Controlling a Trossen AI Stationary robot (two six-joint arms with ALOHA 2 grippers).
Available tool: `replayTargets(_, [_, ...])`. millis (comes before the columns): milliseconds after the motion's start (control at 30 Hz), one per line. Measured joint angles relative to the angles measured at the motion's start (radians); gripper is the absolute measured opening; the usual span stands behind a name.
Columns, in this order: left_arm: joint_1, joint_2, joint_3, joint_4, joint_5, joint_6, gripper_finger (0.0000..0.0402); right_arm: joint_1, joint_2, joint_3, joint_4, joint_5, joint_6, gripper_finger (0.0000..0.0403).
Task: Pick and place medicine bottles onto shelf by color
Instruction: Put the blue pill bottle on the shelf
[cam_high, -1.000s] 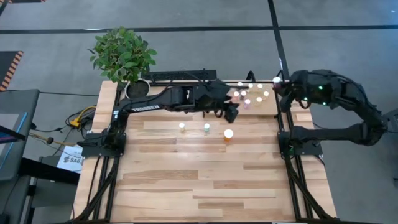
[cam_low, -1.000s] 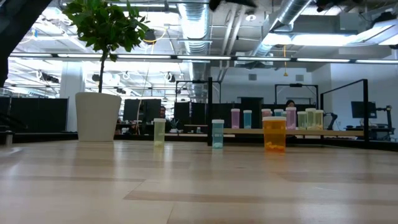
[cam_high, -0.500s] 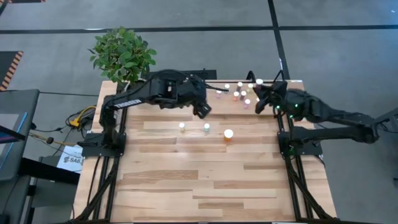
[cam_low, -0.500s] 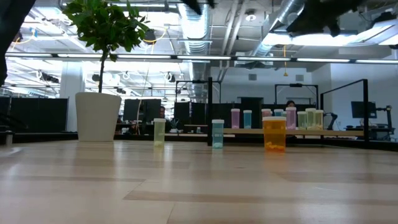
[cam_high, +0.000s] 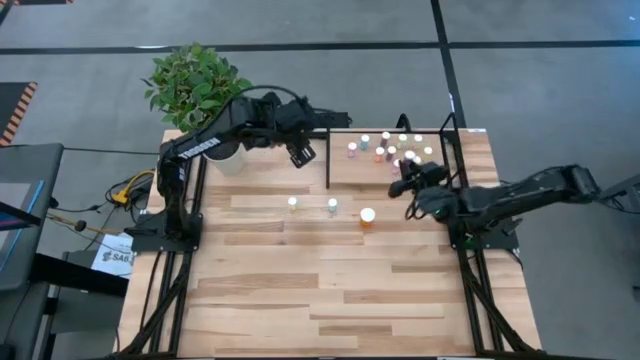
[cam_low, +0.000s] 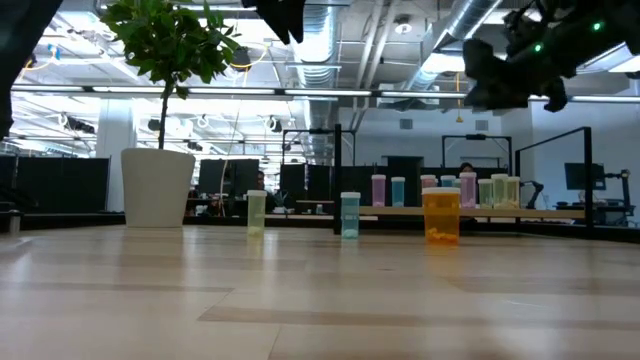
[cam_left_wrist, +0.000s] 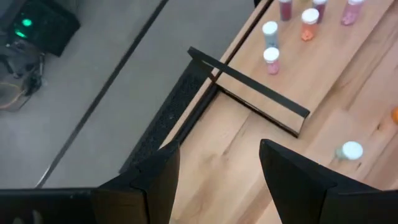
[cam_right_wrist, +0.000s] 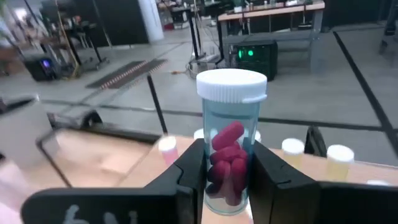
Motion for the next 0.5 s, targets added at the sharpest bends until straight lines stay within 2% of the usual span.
replayTargets(200, [0.062,0.0,0.0,0.034,0.098,0.05,0.0209,0.077,0.178,-0.004,0.005,0.066,0.043,0.0093])
replayTargets(500, [0.076,0.001,0.0,0.034,0.116,0.088,0.0209,0.089,0.445,-0.004,0.006,0.133,0.265,0.0108])
